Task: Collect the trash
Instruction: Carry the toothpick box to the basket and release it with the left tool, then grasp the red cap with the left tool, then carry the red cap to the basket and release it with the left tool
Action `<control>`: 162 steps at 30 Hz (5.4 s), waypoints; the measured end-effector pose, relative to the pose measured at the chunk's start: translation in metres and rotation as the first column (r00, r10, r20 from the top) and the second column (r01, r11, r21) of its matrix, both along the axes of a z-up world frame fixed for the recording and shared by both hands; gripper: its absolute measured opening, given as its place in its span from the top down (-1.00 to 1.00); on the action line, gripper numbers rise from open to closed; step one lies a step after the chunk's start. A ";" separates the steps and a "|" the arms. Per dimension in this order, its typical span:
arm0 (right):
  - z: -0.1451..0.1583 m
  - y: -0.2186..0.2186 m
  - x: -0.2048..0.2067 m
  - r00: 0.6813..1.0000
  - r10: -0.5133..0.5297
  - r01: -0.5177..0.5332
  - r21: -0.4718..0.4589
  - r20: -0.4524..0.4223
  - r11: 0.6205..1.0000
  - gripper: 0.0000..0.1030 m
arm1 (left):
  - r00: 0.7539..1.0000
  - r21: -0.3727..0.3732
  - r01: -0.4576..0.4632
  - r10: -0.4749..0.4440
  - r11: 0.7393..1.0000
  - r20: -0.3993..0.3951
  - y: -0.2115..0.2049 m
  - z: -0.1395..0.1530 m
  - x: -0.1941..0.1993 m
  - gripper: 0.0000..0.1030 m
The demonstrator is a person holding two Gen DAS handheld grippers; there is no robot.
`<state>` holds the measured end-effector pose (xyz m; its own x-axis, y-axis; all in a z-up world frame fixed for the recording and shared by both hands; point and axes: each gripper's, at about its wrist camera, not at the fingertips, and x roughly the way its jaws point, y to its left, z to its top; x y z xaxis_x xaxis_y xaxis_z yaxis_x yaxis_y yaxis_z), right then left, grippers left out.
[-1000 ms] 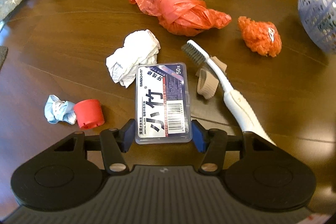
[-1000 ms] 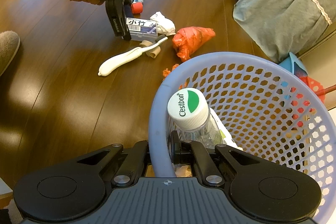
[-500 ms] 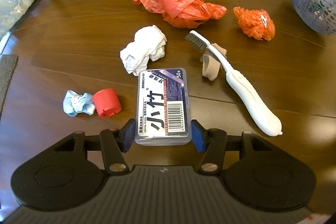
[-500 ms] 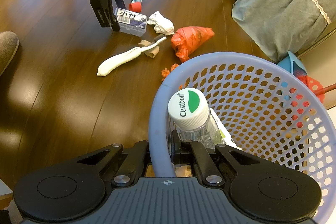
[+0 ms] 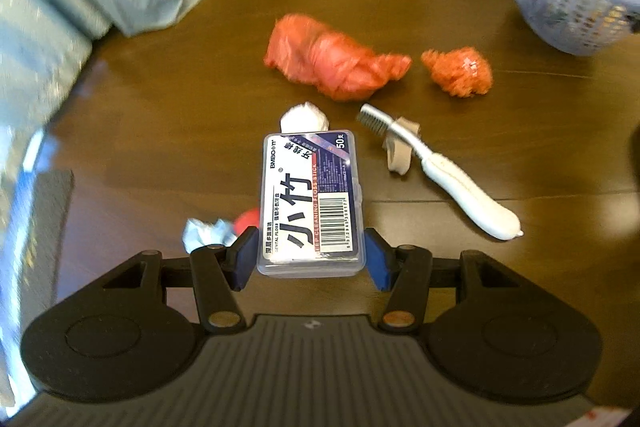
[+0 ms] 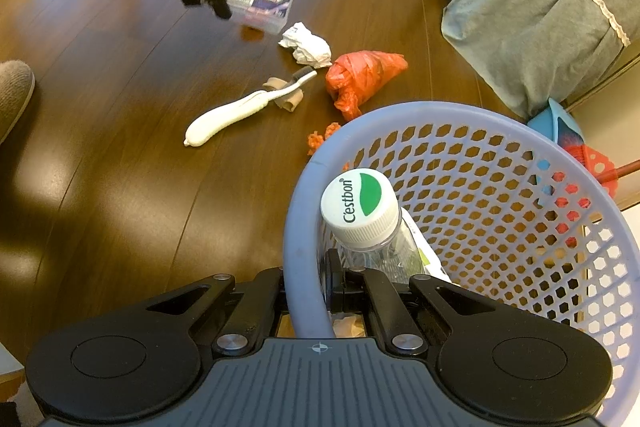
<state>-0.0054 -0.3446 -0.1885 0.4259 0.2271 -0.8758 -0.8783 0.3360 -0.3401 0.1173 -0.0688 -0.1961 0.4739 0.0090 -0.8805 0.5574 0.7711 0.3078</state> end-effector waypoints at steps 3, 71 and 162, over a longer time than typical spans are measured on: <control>0.000 0.000 0.000 1.000 -0.001 0.001 -0.003 -0.001 1.000 1.00 | 0.997 0.031 0.077 -0.078 0.997 0.023 -0.009 0.021 -0.002 0.02; -0.031 0.038 -0.013 0.998 0.028 -0.022 -0.124 0.049 0.992 0.98 | 0.936 0.185 0.350 -0.353 0.918 -0.018 -0.002 0.035 -0.003 -0.17; -0.063 0.010 0.022 0.991 -0.091 0.110 -0.219 0.097 0.970 0.94 | 0.931 -0.083 0.365 -0.365 0.927 0.024 -0.132 0.076 0.043 0.33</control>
<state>0.0162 -0.3346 -0.2517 0.5118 -0.0175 -0.8589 -0.8086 0.3281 -0.4884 0.1607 -0.2009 -0.1200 0.4372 -0.2398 -0.8668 0.8031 0.5379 0.2563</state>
